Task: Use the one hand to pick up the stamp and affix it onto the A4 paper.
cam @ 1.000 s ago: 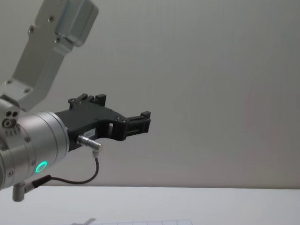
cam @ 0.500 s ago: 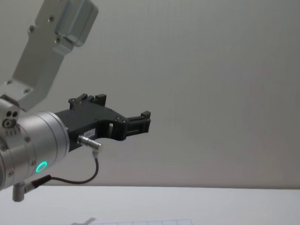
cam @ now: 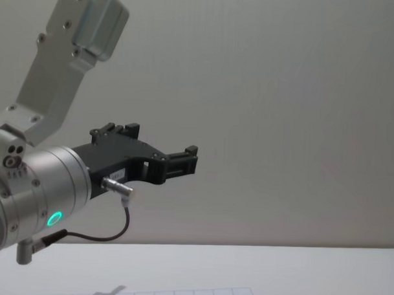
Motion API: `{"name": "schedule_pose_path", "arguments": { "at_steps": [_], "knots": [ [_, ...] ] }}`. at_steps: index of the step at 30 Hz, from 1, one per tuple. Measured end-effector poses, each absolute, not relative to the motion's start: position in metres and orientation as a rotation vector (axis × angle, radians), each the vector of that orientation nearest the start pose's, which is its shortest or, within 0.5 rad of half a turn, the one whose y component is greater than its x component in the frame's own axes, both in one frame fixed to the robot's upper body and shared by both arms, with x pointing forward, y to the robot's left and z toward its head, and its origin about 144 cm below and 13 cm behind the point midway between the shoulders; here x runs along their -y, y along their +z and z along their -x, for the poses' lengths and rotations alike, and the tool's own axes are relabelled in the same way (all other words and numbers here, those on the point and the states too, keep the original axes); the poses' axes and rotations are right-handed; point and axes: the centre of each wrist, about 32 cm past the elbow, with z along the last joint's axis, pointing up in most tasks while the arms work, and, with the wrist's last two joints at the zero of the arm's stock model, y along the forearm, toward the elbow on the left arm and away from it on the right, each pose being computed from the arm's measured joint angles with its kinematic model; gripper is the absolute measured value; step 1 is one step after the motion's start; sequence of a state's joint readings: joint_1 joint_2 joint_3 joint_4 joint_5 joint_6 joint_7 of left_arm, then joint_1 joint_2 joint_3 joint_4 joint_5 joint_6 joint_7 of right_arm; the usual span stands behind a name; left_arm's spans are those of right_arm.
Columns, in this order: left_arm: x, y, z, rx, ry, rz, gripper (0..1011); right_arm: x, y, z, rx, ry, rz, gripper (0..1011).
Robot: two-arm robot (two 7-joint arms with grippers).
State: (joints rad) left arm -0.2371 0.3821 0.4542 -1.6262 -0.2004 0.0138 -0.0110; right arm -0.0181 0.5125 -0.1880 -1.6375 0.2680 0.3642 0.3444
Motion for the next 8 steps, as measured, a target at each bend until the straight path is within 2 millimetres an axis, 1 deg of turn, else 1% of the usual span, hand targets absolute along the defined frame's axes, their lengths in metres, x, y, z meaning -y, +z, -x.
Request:
{"name": "schedule_pose_path", "arguments": {
  "at_steps": [1, 2, 4, 8],
  "knots": [
    [-0.1984, 1.2044, -0.492, 0.268, 1.124, -0.061, 1001, 0.311, 1.1598, -0.4479, -0.171, -1.046, 0.466, 891],
    [-0.1984, 1.2044, -0.492, 0.268, 1.124, -0.061, 1001, 0.3109, 1.1598, -0.448, -0.171, -1.046, 0.466, 939],
    [-0.1984, 1.2044, -0.492, 0.268, 1.124, -0.061, 1001, 0.3109, 1.1598, -0.4481, -0.171, -1.045, 0.466, 982],
    [-0.1984, 1.2044, -0.492, 0.268, 1.124, -0.061, 1001, 0.3107, 1.1597, -0.4483, -0.171, -1.045, 0.466, 1001]
  ]
}}
